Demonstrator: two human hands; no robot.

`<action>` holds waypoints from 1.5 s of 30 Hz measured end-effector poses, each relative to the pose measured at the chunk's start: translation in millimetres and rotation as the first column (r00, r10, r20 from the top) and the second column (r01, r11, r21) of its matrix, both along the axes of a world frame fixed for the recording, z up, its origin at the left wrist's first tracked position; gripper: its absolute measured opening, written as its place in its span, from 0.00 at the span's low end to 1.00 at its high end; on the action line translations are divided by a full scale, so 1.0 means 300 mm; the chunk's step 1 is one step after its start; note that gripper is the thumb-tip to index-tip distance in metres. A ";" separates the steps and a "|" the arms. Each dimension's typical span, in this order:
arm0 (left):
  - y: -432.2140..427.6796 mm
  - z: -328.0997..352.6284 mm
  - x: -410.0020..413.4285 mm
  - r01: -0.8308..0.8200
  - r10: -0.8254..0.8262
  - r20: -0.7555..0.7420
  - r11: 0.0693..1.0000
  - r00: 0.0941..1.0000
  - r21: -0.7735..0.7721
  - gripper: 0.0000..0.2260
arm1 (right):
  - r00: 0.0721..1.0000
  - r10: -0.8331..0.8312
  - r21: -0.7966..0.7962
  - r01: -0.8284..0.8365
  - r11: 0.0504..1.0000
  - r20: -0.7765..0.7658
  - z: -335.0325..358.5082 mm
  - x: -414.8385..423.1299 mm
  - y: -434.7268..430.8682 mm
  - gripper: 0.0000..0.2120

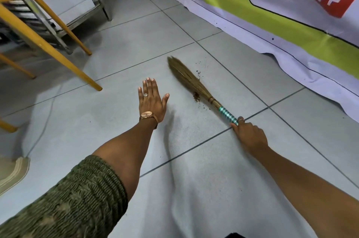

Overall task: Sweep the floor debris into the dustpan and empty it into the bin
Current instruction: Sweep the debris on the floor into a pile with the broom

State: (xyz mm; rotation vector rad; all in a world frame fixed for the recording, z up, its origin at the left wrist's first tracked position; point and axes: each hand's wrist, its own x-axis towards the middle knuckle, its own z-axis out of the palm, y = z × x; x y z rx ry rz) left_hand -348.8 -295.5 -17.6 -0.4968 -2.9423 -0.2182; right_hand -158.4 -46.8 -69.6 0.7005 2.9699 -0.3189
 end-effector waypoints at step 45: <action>0.138 0.072 -0.078 -0.341 -0.132 0.784 0.847 0.607 0.407 0.22 | 0.866 -0.490 -0.916 0.112 0.385 -0.100 0.199 -0.384 -0.634 0.17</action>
